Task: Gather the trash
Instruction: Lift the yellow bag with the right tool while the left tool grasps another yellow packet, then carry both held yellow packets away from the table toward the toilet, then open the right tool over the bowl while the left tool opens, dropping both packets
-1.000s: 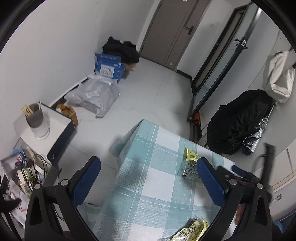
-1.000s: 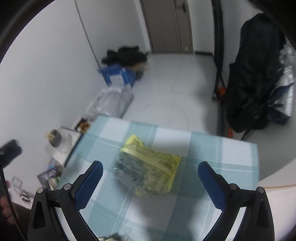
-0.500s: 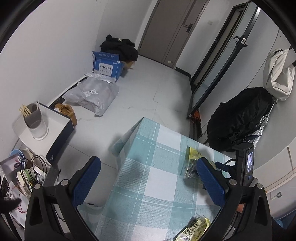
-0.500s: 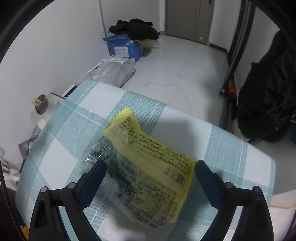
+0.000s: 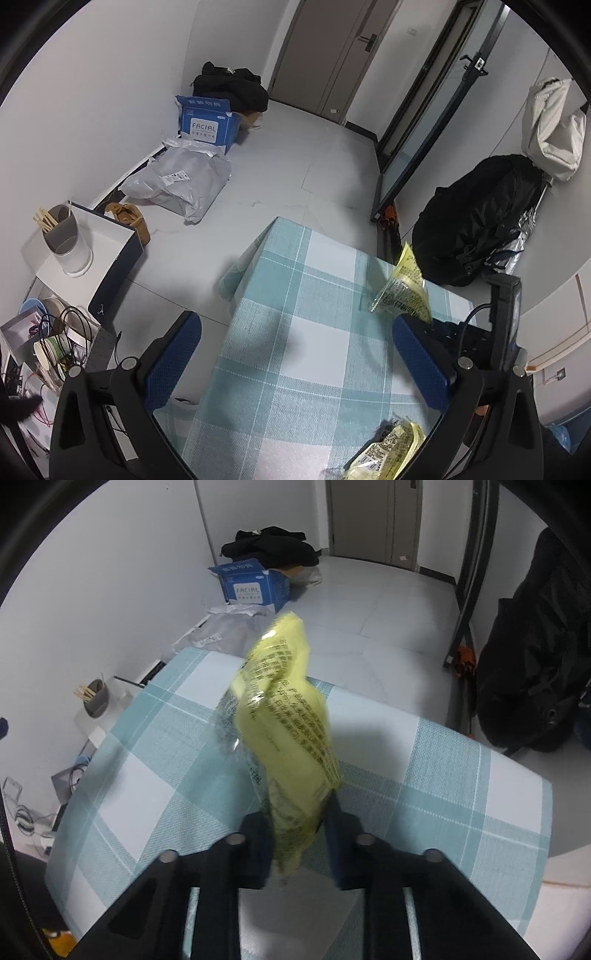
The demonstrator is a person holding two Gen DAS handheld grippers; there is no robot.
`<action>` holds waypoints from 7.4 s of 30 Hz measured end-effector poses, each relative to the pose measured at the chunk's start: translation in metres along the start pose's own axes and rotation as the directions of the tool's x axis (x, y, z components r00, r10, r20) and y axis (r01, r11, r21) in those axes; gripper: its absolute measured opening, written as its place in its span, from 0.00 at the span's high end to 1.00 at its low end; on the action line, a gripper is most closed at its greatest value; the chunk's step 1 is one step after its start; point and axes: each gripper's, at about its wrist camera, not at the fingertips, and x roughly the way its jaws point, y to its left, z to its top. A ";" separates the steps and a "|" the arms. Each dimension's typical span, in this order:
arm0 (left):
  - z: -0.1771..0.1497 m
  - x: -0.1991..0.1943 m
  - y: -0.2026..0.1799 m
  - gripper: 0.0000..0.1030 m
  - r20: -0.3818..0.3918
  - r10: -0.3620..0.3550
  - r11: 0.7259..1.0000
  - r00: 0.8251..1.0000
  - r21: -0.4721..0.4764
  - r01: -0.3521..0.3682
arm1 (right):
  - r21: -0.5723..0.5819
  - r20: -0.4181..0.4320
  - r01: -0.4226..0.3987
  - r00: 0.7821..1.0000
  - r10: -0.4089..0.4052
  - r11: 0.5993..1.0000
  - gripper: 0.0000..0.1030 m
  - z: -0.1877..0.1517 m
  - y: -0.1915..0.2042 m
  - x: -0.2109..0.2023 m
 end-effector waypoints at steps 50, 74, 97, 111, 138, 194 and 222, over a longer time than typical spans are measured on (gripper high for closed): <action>-0.148 0.038 -0.099 0.81 -0.554 -0.146 0.925 0.820 0.217 0.312 | 0.171 0.236 -0.114 0.969 0.071 0.979 0.87 -0.105 -0.037 -0.162; -0.091 0.016 -0.066 1.00 -0.392 -0.607 0.793 0.692 -0.241 0.560 | 0.239 0.253 -0.123 0.966 0.061 0.963 0.87 -0.106 -0.046 -0.167; -0.041 -0.018 -0.089 1.00 -0.291 -0.517 0.841 0.805 0.003 0.542 | 0.264 0.287 -0.115 0.957 0.036 0.958 0.87 -0.094 -0.047 -0.177; -0.062 0.104 -0.091 0.31 -0.508 -0.322 0.918 0.799 0.041 0.395 | 0.314 0.283 -0.136 0.958 0.044 0.939 0.87 -0.103 -0.058 -0.176; -0.054 0.096 -0.140 0.89 -0.471 -0.167 0.930 0.866 0.217 0.297 | 0.356 0.327 -0.181 0.943 0.059 0.917 0.86 -0.108 -0.070 -0.192; -0.330 0.250 -0.456 0.88 -0.856 0.190 0.695 0.482 0.464 0.550 | 0.974 -0.058 0.026 0.989 0.135 0.226 0.83 -0.501 -0.287 -0.097; -0.249 0.153 -0.460 0.28 -0.771 0.053 0.569 0.634 0.545 0.616 | 0.970 -0.066 0.058 0.997 0.027 0.237 0.33 -0.486 -0.282 -0.156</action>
